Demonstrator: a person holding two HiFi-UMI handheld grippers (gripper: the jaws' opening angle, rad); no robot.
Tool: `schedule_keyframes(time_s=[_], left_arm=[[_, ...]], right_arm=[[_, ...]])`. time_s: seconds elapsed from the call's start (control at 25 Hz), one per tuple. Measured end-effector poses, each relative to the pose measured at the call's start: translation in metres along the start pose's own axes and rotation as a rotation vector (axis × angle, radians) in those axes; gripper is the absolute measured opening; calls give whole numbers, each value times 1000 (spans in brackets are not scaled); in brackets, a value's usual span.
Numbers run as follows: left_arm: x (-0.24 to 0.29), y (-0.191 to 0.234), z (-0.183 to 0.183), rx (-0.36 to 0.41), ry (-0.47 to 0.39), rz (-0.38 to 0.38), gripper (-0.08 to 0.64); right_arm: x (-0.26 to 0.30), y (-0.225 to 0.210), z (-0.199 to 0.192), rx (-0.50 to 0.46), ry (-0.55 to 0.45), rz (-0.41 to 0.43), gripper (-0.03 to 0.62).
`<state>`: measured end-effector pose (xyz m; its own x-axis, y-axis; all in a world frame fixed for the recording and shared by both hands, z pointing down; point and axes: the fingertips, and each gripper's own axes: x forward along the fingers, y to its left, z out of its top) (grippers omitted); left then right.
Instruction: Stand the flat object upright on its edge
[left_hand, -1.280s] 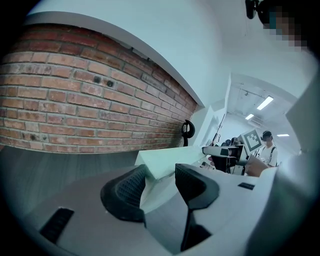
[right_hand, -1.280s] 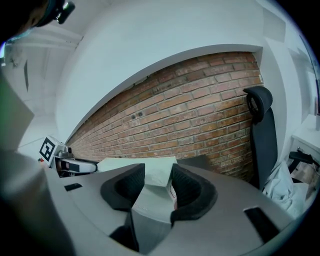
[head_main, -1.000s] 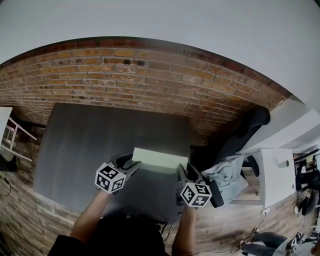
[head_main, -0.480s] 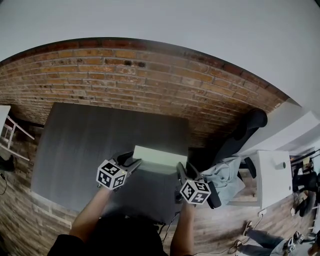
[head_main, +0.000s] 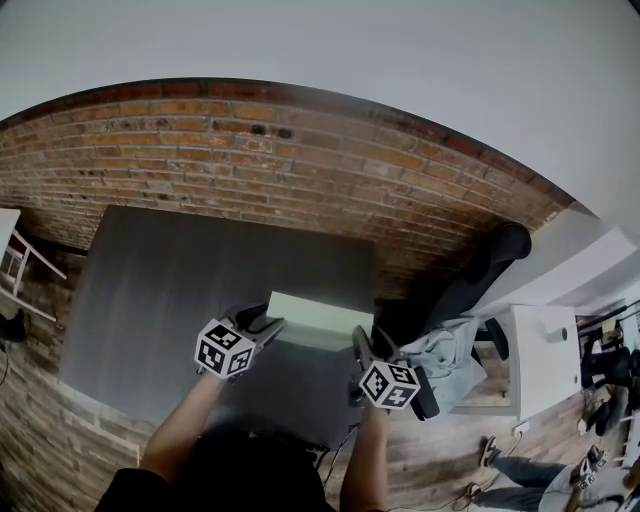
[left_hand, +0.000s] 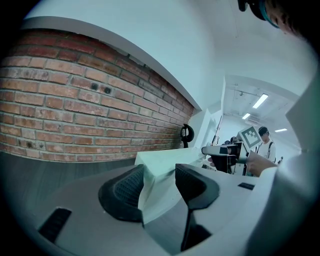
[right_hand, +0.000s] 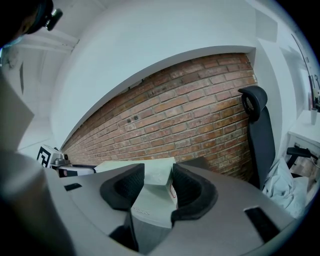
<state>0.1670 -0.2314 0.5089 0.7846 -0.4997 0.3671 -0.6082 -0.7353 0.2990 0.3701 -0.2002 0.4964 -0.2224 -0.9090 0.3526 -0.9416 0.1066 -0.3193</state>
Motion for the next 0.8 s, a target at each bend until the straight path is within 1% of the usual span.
schedule_keyframes(time_s=[0.28, 0.8], left_arm=[[-4, 0, 1, 10, -9, 12, 196], [-14, 8, 4, 0, -37, 25, 195]], right_arm=[[-3, 0, 1, -28, -15, -28, 186], [-14, 4, 9, -65, -46, -92, 187]])
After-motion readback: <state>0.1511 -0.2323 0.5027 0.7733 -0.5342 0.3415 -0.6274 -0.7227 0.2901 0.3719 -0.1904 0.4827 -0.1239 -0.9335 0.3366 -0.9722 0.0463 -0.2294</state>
